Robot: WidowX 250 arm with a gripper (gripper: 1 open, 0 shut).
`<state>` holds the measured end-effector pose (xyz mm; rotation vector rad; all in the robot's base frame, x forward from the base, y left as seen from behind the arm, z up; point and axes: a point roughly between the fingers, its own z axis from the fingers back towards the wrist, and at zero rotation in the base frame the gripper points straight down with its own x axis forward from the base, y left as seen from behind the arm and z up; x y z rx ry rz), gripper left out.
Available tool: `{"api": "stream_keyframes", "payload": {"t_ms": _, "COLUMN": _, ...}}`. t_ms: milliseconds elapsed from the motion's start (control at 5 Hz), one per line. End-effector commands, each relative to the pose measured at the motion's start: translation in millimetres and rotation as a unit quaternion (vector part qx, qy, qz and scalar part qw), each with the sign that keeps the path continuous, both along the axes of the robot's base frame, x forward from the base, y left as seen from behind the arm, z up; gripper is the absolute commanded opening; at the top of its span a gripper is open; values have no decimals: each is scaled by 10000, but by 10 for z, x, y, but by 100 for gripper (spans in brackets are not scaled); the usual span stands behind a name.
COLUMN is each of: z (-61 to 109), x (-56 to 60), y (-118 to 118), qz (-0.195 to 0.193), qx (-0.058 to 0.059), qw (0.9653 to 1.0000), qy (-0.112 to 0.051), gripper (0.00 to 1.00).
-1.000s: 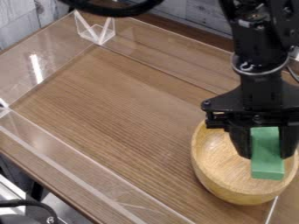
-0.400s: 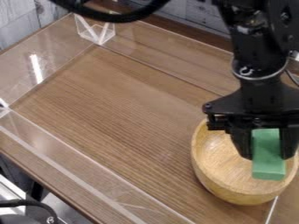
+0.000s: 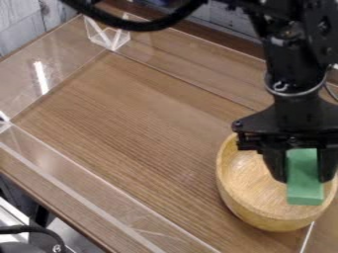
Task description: Put the green block in the brown bowl
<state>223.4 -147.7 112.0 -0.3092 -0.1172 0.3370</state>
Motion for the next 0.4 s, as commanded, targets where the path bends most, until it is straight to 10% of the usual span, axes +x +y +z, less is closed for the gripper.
{"api": "stream_keyframes", "payload": {"t_ms": 0, "z": 47, "x": 45, "y": -53, "qz": -55, "qx": -79, "qw": 9998, "qy": -154, "gripper": 0}}
{"api": "stream_keyframes", "payload": {"t_ms": 200, "z": 7, "x": 75, "y": -46, "qz": -41, "qx": -78, "qw": 9998, "qy": -154, "gripper": 0}}
